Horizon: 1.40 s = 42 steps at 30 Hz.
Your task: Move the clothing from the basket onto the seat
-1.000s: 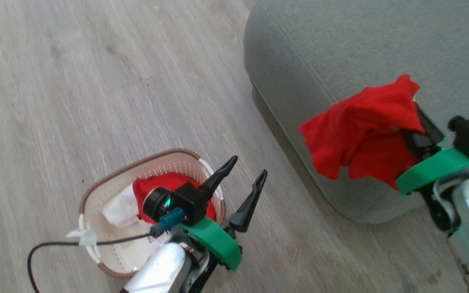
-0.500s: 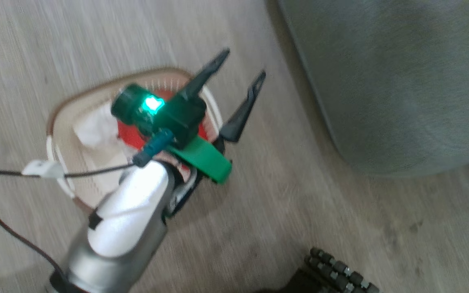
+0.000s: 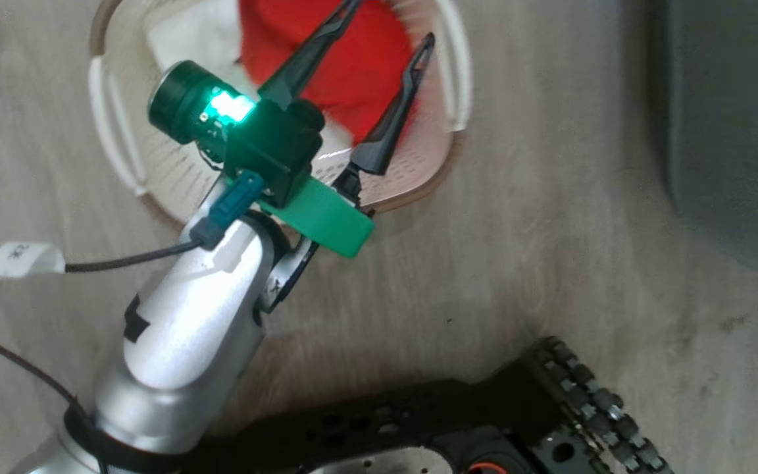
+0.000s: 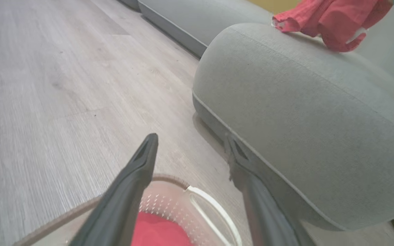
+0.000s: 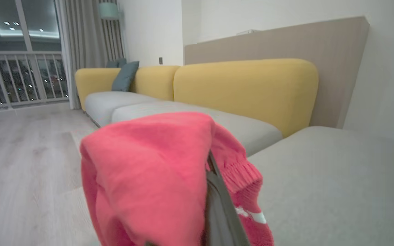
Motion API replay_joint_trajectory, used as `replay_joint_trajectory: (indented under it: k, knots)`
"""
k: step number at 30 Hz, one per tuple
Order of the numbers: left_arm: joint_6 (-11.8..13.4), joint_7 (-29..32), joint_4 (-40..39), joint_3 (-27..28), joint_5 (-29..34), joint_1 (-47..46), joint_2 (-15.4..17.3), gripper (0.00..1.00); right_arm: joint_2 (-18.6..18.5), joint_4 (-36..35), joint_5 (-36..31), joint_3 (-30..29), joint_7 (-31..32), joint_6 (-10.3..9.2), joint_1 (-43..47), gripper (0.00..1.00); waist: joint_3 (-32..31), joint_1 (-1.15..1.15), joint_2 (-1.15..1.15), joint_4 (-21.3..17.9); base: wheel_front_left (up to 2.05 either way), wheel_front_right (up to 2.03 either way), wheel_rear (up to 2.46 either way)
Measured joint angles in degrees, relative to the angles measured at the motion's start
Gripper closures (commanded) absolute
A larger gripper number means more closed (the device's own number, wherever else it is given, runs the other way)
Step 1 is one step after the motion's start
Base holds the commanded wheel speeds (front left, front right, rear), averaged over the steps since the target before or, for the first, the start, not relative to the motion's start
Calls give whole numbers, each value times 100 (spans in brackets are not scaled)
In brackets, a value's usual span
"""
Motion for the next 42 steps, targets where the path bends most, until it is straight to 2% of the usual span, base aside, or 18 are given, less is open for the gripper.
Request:
replay_joint_trajectory:
  k: [3,5,6,7,9,12,17,22,26,30,33,36,38,42]
  knots:
    - [16,-47,2,-36,0,4,-8,0,147,188,-427,-579,-1,-1,46,98,244,-1,0,290,0,0,0]
    - [53,-58,1,-34,9,6,13,0,391,193,-588,-759,-1,0,123,55,385,-1,0,431,0,0,0]
    - [55,-58,2,-32,9,9,24,0,530,192,-648,-791,-1,0,143,24,440,0,0,489,0,0,0]
    - [70,-58,-4,-16,9,9,42,0,660,191,-698,-792,-1,0,144,0,486,0,0,531,0,0,0]
    - [134,-58,-20,60,9,10,74,0,864,190,-766,-788,-1,0,146,0,524,0,0,553,0,0,0]
    - [162,-65,-22,122,5,15,144,0,942,238,-868,-664,-1,0,217,0,406,-1,0,535,0,0,0]
    - [171,-166,177,163,-120,132,148,0,980,328,-917,-42,-1,0,652,0,-60,-2,0,382,0,0,0]
    - [147,-313,736,238,-439,446,33,0,1023,160,-884,705,-1,0,1610,0,-797,-2,0,263,0,0,0]
    - [175,-372,1170,460,-662,881,3,0,1168,-305,-498,1415,0,0,2502,0,-1516,-2,1,216,0,0,0]
    - [287,-421,1481,804,-813,1279,44,0,1226,-1069,-90,1982,0,0,3484,0,-2262,-3,1,229,0,0,0]
    - [405,-422,1618,1091,-806,1581,102,0,1529,-1419,489,2468,0,-1,4274,0,-2807,-3,1,270,0,0,0]
    - [405,-422,1724,1360,-808,1941,149,0,1879,-1834,748,3018,2,-1,5097,0,-3308,-3,1,341,0,0,0]
    - [404,-422,1782,1521,-801,2173,154,0,1926,-2141,731,3356,7,0,5548,0,-3610,-3,1,399,0,0,0]
    - [382,-422,1809,1847,-719,2512,141,0,2269,-2577,735,3551,7,0,6106,0,-4116,-3,1,519,0,0,0]
